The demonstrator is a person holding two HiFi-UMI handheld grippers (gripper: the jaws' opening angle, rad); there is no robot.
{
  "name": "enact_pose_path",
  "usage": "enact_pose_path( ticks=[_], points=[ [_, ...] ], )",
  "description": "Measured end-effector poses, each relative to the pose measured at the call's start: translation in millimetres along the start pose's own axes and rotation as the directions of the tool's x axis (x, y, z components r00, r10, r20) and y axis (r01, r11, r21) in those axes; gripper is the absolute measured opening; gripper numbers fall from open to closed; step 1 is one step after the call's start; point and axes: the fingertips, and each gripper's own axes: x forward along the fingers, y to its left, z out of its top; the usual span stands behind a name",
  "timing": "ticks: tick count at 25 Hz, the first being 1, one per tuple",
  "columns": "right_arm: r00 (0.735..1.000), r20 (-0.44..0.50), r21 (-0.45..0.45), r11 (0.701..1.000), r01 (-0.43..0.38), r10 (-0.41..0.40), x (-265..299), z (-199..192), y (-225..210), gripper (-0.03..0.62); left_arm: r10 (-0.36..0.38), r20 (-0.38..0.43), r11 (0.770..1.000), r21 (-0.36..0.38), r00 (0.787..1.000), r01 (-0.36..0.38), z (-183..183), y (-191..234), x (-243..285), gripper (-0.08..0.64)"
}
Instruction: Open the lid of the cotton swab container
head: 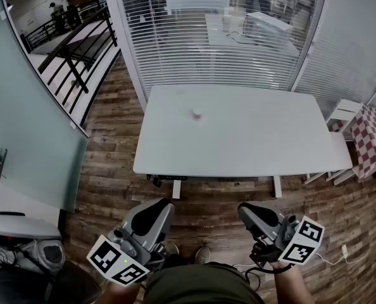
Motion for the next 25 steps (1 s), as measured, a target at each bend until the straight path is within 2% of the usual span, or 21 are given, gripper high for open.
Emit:
enact_pose_path(
  ticks=[12,25],
  points=[
    [1.000,0.005,0.011,1.000,0.010,-0.010,8.4,4.0,-22.4,0.009,0.006,-0.022,1.000,-0.005,1.000,-0.006,-10.3,8.7,20.1,0.028],
    [0.997,-0.017,0.059,0.996,0.070,-0.069,48.7,-1.6,-69.3,0.009,0.004,-0.049,0.999,-0.038,0.999,-0.006,-17.0,62.1,46.0,0.028]
  ],
)
